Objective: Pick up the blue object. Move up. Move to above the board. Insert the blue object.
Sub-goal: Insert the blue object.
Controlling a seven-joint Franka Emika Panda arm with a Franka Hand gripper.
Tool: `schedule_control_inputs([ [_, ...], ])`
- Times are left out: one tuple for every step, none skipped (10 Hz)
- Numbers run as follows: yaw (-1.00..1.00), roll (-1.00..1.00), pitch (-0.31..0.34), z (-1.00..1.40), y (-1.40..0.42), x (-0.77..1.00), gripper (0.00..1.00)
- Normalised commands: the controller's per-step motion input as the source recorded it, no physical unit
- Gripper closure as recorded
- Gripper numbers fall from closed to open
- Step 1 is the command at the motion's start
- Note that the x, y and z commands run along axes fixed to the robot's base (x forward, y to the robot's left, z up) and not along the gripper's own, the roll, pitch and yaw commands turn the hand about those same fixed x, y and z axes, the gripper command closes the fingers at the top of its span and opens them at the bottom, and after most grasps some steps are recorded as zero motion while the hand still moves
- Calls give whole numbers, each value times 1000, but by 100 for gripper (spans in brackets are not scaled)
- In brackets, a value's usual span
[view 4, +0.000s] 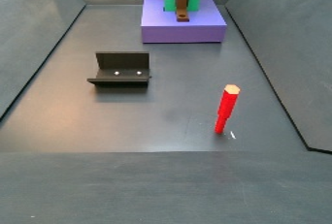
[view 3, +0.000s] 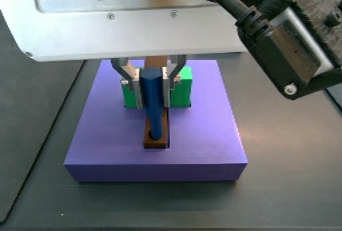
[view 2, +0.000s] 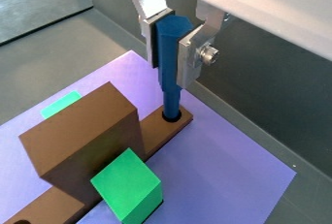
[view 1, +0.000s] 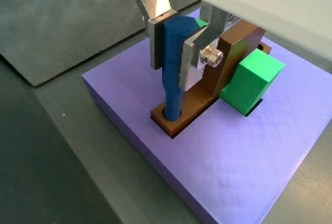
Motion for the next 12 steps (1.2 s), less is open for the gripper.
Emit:
schedule_control_inputs([
  [146, 91, 0, -83, 11, 0, 100],
  [134, 130, 0, -103, 0, 0, 100],
  [149, 191, 0, -180, 0, 0, 100],
  [180, 271, 0, -249, 0, 0, 100],
  [163, 223, 0, -220, -23, 83, 100],
  [120, 236, 10, -226, -86, 243, 100],
  [120, 236, 13, -231, -106, 234, 100],
  [117, 223, 10, -234, -117, 254, 100],
  [123, 230, 10, -240, -97, 243, 100],
  [123, 234, 9, -237, -97, 214, 100],
  [74, 230, 0, -306, -100, 66, 100],
  [0, 237, -17, -457, -106, -54, 100],
])
